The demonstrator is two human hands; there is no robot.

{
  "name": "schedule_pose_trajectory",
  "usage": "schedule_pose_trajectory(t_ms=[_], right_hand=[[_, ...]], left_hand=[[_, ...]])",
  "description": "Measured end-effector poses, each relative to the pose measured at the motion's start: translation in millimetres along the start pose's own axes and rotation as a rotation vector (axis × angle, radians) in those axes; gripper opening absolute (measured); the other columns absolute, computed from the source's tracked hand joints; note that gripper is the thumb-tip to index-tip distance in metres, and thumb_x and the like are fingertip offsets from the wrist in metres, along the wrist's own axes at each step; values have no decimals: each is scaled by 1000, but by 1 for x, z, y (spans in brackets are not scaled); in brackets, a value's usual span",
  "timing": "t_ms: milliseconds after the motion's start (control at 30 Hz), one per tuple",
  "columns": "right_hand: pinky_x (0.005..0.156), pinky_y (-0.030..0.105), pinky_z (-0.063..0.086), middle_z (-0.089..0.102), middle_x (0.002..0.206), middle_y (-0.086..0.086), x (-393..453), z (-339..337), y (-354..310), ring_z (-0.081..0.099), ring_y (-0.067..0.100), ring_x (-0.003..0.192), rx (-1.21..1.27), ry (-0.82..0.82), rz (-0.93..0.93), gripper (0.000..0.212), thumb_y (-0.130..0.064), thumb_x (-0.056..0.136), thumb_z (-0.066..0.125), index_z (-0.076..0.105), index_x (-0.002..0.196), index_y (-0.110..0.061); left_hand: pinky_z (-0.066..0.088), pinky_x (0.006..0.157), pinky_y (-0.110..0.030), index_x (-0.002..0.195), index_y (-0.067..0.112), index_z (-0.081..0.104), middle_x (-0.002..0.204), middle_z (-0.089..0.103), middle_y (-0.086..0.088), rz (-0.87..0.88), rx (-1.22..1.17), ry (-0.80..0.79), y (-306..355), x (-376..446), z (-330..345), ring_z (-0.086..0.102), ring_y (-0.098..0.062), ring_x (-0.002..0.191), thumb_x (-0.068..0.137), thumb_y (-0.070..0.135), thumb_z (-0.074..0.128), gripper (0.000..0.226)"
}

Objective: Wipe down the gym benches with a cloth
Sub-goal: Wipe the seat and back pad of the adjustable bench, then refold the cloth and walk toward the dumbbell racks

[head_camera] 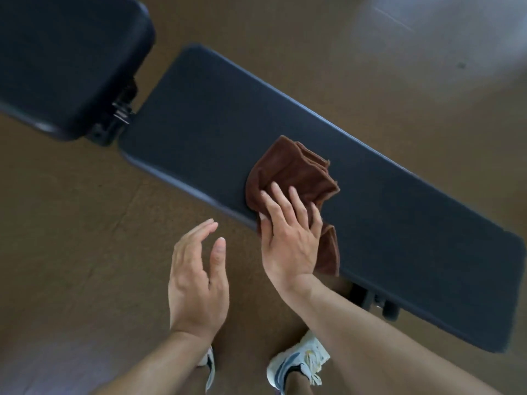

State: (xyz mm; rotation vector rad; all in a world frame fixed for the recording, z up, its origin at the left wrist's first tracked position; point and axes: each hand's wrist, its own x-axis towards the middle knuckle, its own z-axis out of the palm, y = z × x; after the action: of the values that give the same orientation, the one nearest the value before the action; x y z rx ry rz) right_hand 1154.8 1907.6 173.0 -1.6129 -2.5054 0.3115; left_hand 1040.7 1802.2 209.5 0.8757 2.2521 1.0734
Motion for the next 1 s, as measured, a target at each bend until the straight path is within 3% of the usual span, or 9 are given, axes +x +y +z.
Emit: schedule_pose_trajectory(t_ms=[100,300,433,533,667,767,867,933,1000], right_hand=[[127,51,25,48,160,-11,12,8,-32,36,19,155,-1,-16,-83,43,-36,109,37,53,149,-33],[127,48,24,52,157,-10,10,12,-41,40,18,152,63,7,-169,40,-34,110,39,58,145,-30],[124,47,30,58,151,-14,-23,-5,-36,45,14,149,234,-127,-310,37,-23,106,53,62,142,-31],[123,44,33,51,155,-22,-74,-25,-35,36,3,152,300,-396,-515,51,-20,98,47,56,146,-37],[126,28,23,42,159,-30,-113,-74,-33,19,-2,157,360,-602,-533,49,-39,100,47,54,148,-43],[120,19,34,52,149,-33,-121,-138,-33,35,-7,149,552,-669,-421,47,-41,96,66,57,141,-48],[111,20,42,57,140,-30,-110,-213,-41,49,-7,135,670,-663,-92,59,-37,94,75,49,145,-51],[107,20,38,54,147,-25,-94,-258,-50,50,-7,132,806,-875,189,75,-48,91,75,38,156,-48],[102,18,39,60,146,-20,-80,-293,-52,56,-9,126,945,-1089,281,82,-57,86,72,37,159,-43]], left_hand=[[28,106,-5,133,17,61,137,60,7,-126,-3,35,-18,2,-26,50,-4,129,103,52,38,51],[37,113,-28,142,30,54,143,54,15,-423,-132,6,-25,-24,-32,47,-5,136,99,64,35,58],[31,99,-3,145,30,54,134,56,22,-633,-415,-68,-2,-33,-28,48,1,129,92,66,48,64],[43,112,-38,135,17,63,126,73,-1,-969,-977,-69,11,-33,-35,66,-21,123,69,72,80,88],[56,99,-45,103,7,77,98,81,-12,-1137,-932,68,43,-62,-66,78,-28,95,91,41,74,36],[52,104,-48,101,14,76,95,81,-8,-1131,-903,136,83,-99,-93,76,-28,101,96,39,67,27],[50,108,-45,96,21,76,95,82,-1,-1062,-878,136,132,-135,-127,73,-25,106,97,39,66,20],[48,109,-46,100,23,80,102,81,-1,-1000,-851,68,167,-158,-147,73,-23,110,92,49,70,29],[48,109,-47,111,25,79,111,80,-3,-915,-854,-18,199,-179,-164,73,-24,111,85,56,72,41]])
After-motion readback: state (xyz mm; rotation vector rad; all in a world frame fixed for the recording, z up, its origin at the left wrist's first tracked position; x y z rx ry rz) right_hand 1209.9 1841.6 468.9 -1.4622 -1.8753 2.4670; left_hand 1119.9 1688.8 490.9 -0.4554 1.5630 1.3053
